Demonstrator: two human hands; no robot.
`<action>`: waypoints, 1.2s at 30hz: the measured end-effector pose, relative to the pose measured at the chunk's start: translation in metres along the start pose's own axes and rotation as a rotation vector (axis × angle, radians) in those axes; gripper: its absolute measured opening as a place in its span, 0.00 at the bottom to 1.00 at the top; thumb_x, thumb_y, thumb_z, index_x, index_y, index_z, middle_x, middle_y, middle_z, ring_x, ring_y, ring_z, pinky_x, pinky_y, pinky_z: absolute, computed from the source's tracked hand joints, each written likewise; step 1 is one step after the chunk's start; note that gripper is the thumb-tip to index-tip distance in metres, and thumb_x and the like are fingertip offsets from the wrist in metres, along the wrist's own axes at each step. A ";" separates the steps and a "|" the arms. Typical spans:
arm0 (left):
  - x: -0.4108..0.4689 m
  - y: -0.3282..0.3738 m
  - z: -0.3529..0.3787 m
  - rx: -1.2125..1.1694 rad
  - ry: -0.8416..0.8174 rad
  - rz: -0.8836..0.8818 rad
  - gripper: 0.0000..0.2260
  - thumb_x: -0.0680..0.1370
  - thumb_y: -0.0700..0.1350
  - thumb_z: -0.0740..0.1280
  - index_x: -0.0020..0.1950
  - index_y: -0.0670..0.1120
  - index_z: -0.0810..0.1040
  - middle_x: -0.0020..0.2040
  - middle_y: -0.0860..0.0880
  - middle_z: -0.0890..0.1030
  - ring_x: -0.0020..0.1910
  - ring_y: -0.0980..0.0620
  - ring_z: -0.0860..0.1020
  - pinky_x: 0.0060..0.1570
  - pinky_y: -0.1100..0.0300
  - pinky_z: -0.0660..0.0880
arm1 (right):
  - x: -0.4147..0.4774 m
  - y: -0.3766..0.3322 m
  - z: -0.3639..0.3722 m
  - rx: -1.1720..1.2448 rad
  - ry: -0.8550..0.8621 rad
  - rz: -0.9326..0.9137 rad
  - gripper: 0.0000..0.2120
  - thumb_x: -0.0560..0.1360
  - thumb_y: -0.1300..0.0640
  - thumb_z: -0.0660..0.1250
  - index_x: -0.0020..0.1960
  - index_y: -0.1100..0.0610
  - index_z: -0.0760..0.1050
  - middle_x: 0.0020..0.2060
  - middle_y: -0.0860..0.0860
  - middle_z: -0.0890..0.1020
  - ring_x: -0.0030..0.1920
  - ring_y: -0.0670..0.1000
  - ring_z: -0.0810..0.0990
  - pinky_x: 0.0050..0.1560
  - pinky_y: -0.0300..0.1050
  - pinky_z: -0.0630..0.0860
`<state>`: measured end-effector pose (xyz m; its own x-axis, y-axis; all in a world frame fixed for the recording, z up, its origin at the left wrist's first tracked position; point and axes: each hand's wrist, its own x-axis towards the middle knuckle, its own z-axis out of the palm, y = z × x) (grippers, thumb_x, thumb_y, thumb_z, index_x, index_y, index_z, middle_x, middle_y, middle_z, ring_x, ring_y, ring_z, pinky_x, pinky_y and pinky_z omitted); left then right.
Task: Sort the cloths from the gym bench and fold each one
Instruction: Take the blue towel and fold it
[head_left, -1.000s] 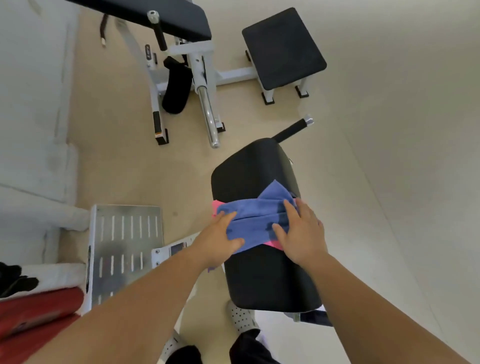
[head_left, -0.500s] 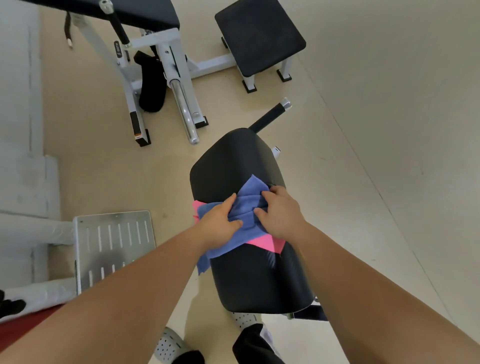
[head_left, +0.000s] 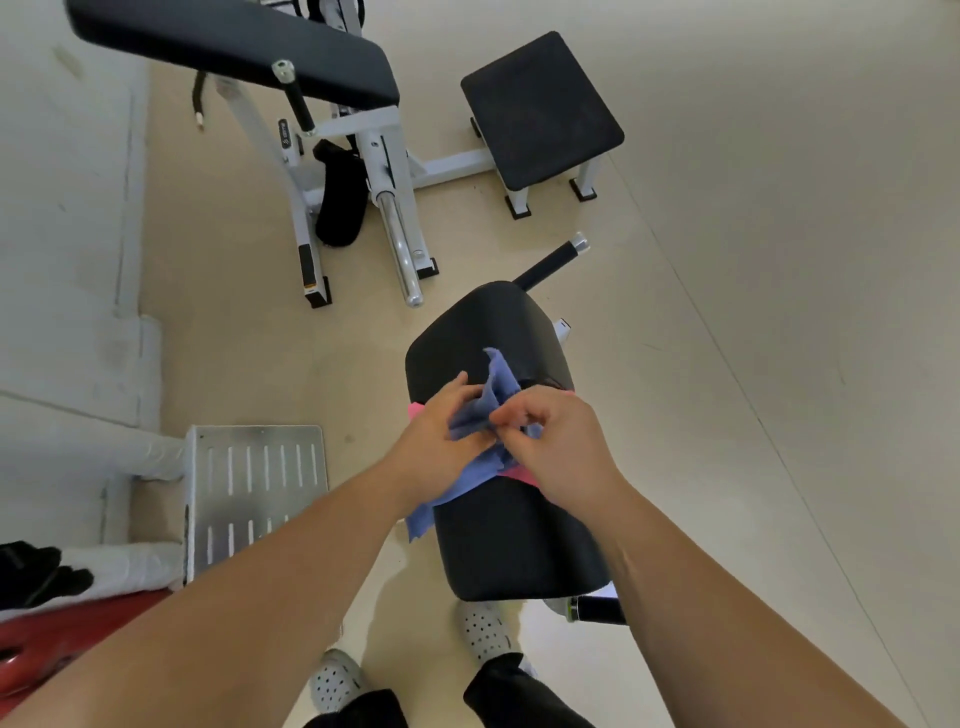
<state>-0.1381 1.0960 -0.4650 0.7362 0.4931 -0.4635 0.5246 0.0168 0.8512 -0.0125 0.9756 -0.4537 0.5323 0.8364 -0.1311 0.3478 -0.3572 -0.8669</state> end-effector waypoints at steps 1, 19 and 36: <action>-0.012 0.008 -0.003 -0.027 -0.010 0.013 0.22 0.81 0.47 0.69 0.73 0.57 0.68 0.57 0.66 0.78 0.55 0.71 0.78 0.49 0.74 0.74 | -0.006 -0.011 -0.002 0.029 -0.014 0.002 0.08 0.75 0.62 0.70 0.48 0.51 0.84 0.42 0.43 0.83 0.44 0.44 0.82 0.47 0.35 0.79; -0.244 0.025 -0.099 -0.215 0.439 0.078 0.08 0.77 0.35 0.72 0.55 0.38 0.83 0.51 0.40 0.86 0.52 0.48 0.85 0.57 0.50 0.81 | -0.060 -0.188 0.071 0.124 -0.517 -0.347 0.05 0.77 0.57 0.72 0.43 0.56 0.82 0.34 0.47 0.83 0.35 0.41 0.79 0.38 0.39 0.77; -0.416 -0.135 -0.181 -0.491 0.760 0.032 0.06 0.79 0.43 0.70 0.54 0.44 0.82 0.51 0.49 0.86 0.53 0.47 0.83 0.59 0.50 0.77 | -0.134 -0.351 0.275 0.394 -0.662 -0.212 0.15 0.79 0.51 0.67 0.44 0.63 0.76 0.35 0.59 0.75 0.37 0.52 0.76 0.41 0.52 0.74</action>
<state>-0.5921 1.0459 -0.3422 0.1751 0.9383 -0.2981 0.1388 0.2762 0.9510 -0.4180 1.1028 -0.2638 -0.1269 0.9873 -0.0960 0.0263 -0.0934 -0.9953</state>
